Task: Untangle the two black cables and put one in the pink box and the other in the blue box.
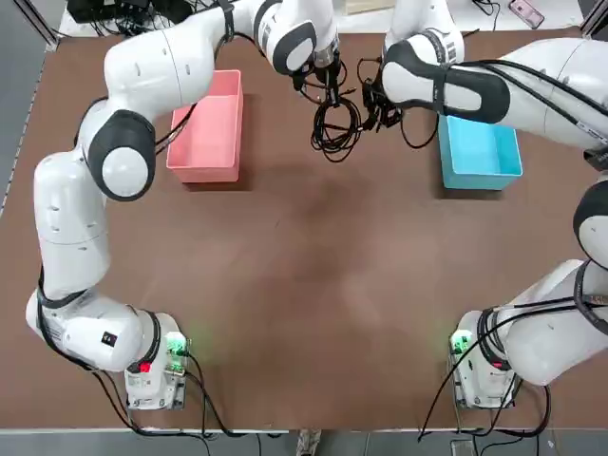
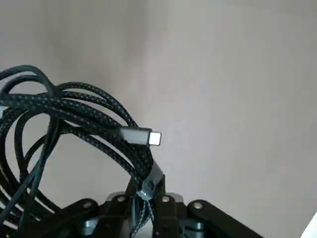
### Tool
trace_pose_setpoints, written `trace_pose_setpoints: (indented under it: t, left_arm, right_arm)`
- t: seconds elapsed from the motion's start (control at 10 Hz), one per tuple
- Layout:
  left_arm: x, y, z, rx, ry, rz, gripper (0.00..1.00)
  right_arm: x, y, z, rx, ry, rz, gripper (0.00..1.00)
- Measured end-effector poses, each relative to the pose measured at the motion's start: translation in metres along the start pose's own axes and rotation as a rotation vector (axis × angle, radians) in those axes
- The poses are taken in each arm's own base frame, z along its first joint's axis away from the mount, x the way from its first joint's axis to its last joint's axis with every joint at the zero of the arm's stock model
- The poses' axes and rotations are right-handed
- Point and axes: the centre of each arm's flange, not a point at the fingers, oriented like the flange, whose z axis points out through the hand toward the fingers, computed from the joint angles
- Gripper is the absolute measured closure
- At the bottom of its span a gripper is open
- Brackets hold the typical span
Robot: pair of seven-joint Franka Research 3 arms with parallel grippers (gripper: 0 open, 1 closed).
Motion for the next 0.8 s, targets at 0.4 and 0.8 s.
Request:
trace_pose_setpoints:
  t: [0.4, 0.8]
  left_arm:
    - [0.001, 0.000, 0.000, 0.003, 0.005, 0.000, 0.85]
    - [0.020, 0.019, 0.006, 0.011, 0.053, -0.031, 0.85]
  right_arm:
    - [-0.002, 0.001, 0.000, -0.018, -0.007, -0.003, 0.88]
    - [0.025, 0.007, -0.038, -0.090, -0.043, -0.010, 0.88]
